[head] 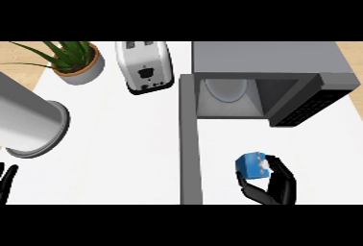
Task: Pick up the milk, place it into the microwave and close the microwave
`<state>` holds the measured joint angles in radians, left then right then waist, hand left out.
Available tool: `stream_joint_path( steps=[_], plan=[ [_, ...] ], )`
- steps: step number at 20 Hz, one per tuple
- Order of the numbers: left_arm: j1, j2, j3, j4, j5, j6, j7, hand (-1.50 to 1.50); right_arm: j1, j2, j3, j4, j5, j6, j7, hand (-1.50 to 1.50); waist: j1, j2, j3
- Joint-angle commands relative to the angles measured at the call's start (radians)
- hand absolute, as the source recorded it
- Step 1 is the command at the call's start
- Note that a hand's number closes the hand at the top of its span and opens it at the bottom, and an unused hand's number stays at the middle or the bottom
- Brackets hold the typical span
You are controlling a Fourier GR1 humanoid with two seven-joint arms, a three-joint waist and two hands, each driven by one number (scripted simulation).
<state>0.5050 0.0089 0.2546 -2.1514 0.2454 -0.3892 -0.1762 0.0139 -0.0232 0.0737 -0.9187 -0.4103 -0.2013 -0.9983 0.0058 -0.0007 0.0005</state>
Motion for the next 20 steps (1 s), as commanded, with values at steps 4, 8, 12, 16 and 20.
stream_joint_path(
  steps=[4,8,12,16,20],
  plan=[
    [-0.017,0.021,0.024,0.035,0.018,-0.035,-0.019,-1.50,-0.206,-0.194,-0.022,0.120,-0.039,0.299,0.143,1.50,0.017,0.004,0.000],
    [0.048,-0.008,-0.003,-0.028,0.008,-0.024,-0.020,-1.50,-0.182,-0.202,0.029,0.070,-0.016,0.392,0.165,1.50,0.007,-0.001,0.000],
    [-0.017,-0.008,0.009,-0.031,0.016,0.014,0.045,-1.50,-0.172,-0.187,0.063,-0.004,0.029,0.398,0.178,1.50,-0.002,0.000,-0.001],
    [0.025,0.016,0.077,0.024,0.050,-0.062,-0.032,-1.50,-0.057,-0.138,0.144,-0.255,0.078,0.267,0.305,1.50,-0.007,-0.004,-0.002],
    [0.039,-0.008,-0.004,-0.019,0.017,-0.006,-0.006,-1.50,0.035,-0.148,0.181,-0.464,0.100,0.220,0.413,1.50,-0.007,-0.002,-0.001]
  ],
)
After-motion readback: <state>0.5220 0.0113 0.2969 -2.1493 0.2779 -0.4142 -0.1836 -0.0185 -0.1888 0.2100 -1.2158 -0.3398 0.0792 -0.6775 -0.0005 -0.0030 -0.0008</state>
